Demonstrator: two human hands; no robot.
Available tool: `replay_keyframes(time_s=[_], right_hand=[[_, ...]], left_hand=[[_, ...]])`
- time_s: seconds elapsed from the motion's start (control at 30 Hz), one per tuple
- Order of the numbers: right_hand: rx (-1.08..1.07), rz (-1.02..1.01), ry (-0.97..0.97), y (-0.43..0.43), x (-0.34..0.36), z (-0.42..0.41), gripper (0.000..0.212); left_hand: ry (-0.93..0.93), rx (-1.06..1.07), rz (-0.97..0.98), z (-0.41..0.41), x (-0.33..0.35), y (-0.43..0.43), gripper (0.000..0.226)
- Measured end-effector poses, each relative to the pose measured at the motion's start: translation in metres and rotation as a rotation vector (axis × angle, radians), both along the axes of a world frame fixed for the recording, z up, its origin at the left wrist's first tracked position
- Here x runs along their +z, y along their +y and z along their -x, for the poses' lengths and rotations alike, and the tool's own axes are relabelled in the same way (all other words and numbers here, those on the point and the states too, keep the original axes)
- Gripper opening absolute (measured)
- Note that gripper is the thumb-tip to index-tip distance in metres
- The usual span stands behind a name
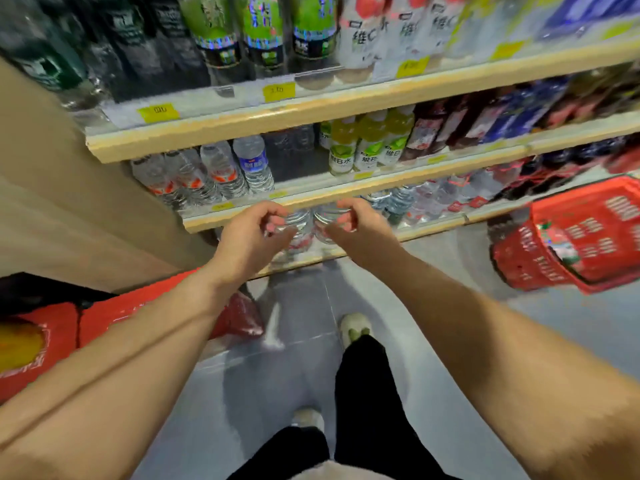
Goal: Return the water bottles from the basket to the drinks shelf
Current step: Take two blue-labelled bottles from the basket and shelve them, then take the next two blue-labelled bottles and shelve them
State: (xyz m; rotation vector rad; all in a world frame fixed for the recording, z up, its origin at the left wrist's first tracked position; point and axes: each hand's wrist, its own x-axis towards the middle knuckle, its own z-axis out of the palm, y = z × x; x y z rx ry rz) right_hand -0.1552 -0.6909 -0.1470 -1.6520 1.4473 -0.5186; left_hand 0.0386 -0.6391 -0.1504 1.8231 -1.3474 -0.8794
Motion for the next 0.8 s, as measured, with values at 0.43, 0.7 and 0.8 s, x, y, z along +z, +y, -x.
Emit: replay_keyframes(time_s=[0.43,0.7,0.8], right_hand=[[-0.559,0.071,-0.110,0.120,0.083,0.254,0.027],[-0.792,0.118,-0.087,0.135,0.097,0.467,0.020],[-0.820,0.068,-0.086,0.129,0.101,0.530,0.019]], left_hand=[[-0.109,-0.560,0.118,0.253,0.087,0.011,0.026],[-0.047,-0.723,0.093,0.468,0.087,-0.021,0.022],[-0.009,-0.743,0.066,0.529,0.087,-0.036,0.019]])
